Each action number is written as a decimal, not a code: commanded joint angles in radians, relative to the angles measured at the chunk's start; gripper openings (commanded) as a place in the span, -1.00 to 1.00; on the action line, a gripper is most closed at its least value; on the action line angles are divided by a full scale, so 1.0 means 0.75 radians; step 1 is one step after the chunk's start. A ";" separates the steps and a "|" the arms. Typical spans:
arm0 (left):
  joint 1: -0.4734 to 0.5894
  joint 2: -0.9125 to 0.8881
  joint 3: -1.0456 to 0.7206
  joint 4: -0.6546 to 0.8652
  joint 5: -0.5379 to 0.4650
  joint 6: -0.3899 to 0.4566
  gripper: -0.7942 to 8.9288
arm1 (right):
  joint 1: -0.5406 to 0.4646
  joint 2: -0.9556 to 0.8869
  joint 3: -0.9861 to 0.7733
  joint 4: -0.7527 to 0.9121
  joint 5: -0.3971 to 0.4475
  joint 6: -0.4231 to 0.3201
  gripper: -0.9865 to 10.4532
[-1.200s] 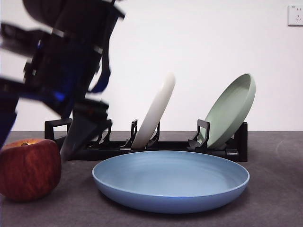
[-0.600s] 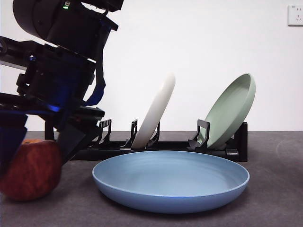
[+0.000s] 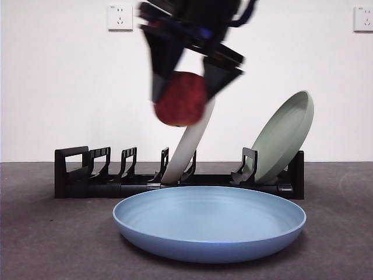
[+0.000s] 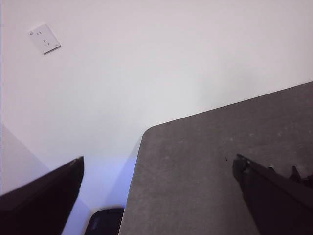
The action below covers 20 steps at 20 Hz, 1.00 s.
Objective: Take the blue plate from the plate rack,put the plate on the table,take the apple from the table,put the apple in the plate
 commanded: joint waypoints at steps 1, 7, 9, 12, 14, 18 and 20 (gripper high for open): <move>0.003 0.016 0.001 -0.031 -0.003 -0.018 0.30 | -0.008 -0.013 -0.051 -0.022 -0.058 -0.014 -0.85; 0.003 0.050 0.001 -0.030 -0.002 -0.019 0.30 | 0.058 -0.015 -0.354 0.171 -0.033 0.049 -0.85; 0.003 0.063 0.001 -0.026 -0.003 -0.019 0.30 | 0.078 -0.015 -0.472 0.276 0.037 0.077 -0.85; 0.003 0.077 0.001 -0.026 -0.003 -0.025 0.30 | 0.122 -0.015 -0.599 0.432 0.140 0.125 -0.85; 0.003 0.089 0.001 -0.027 -0.003 -0.029 0.30 | 0.139 -0.014 -0.640 0.504 0.141 0.143 -0.85; 0.003 0.103 0.001 -0.027 -0.002 -0.028 0.30 | 0.154 -0.014 -0.646 0.511 0.141 0.167 -0.80; 0.003 0.103 0.001 -0.027 -0.002 -0.028 0.30 | 0.151 -0.014 -0.646 0.495 0.142 0.187 -0.50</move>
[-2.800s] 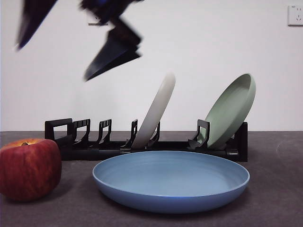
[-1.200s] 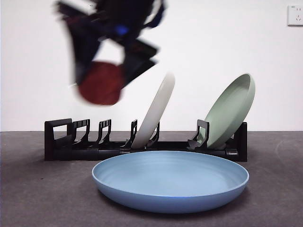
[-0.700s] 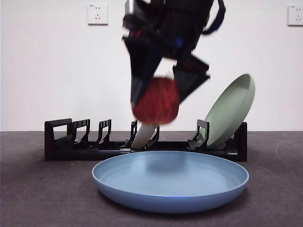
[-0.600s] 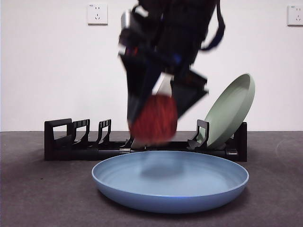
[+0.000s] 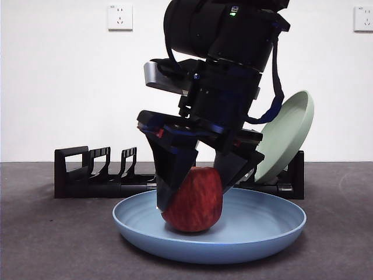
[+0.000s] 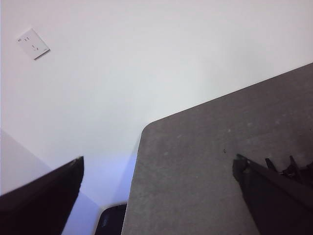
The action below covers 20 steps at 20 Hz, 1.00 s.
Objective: Take the blue plate from the plate rack,put the plate on the table,take the apple from the table,put the apple in the plate
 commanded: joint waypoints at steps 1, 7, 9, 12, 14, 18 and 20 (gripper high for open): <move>0.003 -0.002 0.001 -0.027 -0.003 -0.018 0.30 | 0.006 0.019 -0.027 -0.027 -0.005 0.039 -0.30; 0.003 -0.002 0.001 -0.028 0.002 -0.019 0.30 | 0.001 0.006 -0.026 -0.033 0.092 0.057 0.11; 0.003 -0.002 0.001 -0.028 0.061 -0.019 0.30 | -0.004 -0.030 -0.023 -0.032 0.091 0.054 0.11; 0.003 -0.001 0.001 -0.026 0.175 -0.019 0.30 | -0.012 -0.162 -0.021 -0.033 0.091 0.054 0.11; 0.003 0.008 0.001 -0.025 0.262 -0.019 0.27 | -0.013 -0.292 -0.020 -0.041 0.091 0.054 0.11; 0.003 0.039 0.001 0.027 0.478 0.019 0.15 | -0.030 -0.610 -0.020 -0.072 0.092 0.057 0.04; 0.003 0.058 0.001 0.086 0.591 0.084 -0.13 | -0.050 -0.776 -0.020 -0.094 0.093 0.063 -0.28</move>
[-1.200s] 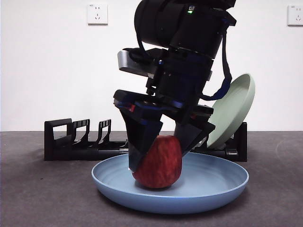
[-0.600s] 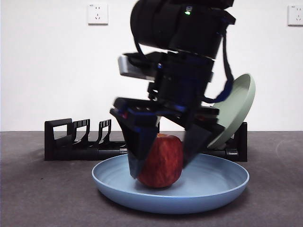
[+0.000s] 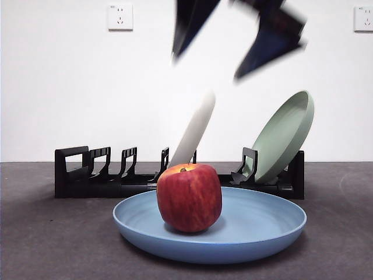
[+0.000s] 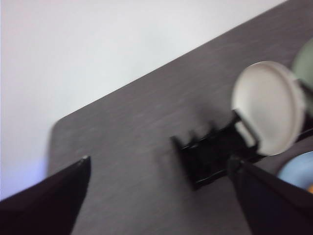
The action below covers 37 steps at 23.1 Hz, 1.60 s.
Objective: Take the blue plate from the plate rack,put the plate on the table,take the apple from the table,put the apple in the plate
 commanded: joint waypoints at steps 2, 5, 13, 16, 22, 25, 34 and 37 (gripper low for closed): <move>0.003 0.024 0.001 0.120 0.226 0.184 -0.77 | -0.046 -0.261 -0.003 -0.047 0.005 0.015 -0.70; 0.003 0.043 0.001 0.250 0.440 0.281 -0.85 | -0.099 -0.442 -0.003 -0.077 0.009 0.016 -0.85; 0.004 -0.071 -0.224 0.503 0.517 0.303 -0.85 | -0.136 -0.707 -0.042 -0.236 0.144 0.014 -0.85; 0.004 -0.221 -0.500 0.708 0.512 0.293 -0.85 | -0.136 -0.762 -0.136 -0.234 0.144 0.019 -0.85; 0.004 -0.503 -0.971 0.977 0.442 0.259 -0.85 | -0.135 -0.840 -0.350 -0.115 0.135 0.051 -0.85; 0.004 -0.619 -1.120 1.024 0.449 0.217 -0.85 | -0.135 -0.857 -0.405 -0.064 0.138 0.040 -0.85; 0.003 -0.641 -1.150 0.851 0.450 0.185 -0.84 | -0.135 -0.850 -0.405 -0.047 0.179 0.055 -0.85; 0.003 -0.619 -1.150 0.848 0.450 0.185 -0.84 | -0.135 -0.850 -0.405 -0.047 0.179 0.054 -0.85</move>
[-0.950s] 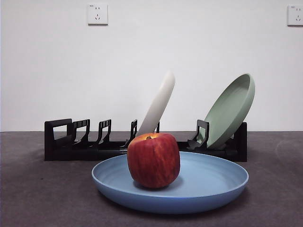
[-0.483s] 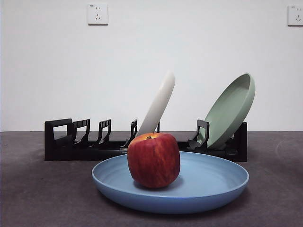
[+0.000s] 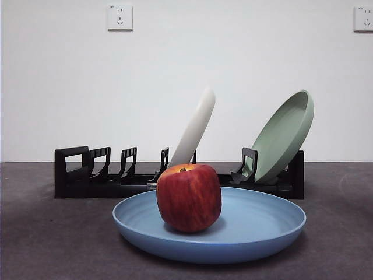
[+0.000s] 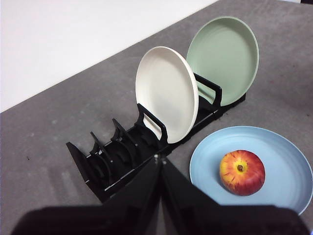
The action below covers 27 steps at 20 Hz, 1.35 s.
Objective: Take the blue plate from the plate rack,put the plate on the table,take the apple from the table,put the apple in the plate
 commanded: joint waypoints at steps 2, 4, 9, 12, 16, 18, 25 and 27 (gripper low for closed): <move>0.000 0.006 -0.004 -0.003 0.003 -0.009 -0.84 | 0.001 -0.001 -0.004 0.008 0.005 0.012 -0.85; 0.009 -0.007 -0.004 -0.009 -0.008 0.021 -0.84 | 0.001 -0.001 -0.004 0.008 0.005 0.012 -0.85; 0.428 -0.062 -0.007 0.087 0.190 0.133 -0.84 | 0.001 -0.001 -0.004 0.008 0.005 0.011 -0.85; 0.815 -0.152 -0.089 0.316 0.489 0.125 -0.84 | 0.001 -0.001 -0.004 0.008 0.004 0.010 -0.85; 1.103 -0.313 -0.377 0.522 0.597 0.095 -0.84 | 0.001 -0.001 -0.004 0.008 0.005 0.010 -0.85; 1.177 -0.413 -0.548 0.572 0.598 0.055 -0.84 | 0.001 -0.001 -0.004 0.008 0.005 0.010 -0.85; 1.313 -0.666 -1.043 0.809 0.671 0.005 -0.84 | 0.001 -0.001 -0.004 0.008 0.005 0.010 -0.85; 1.336 -0.723 -1.117 0.806 0.672 0.000 -0.84 | 0.001 -0.001 -0.004 0.008 0.005 0.010 -0.85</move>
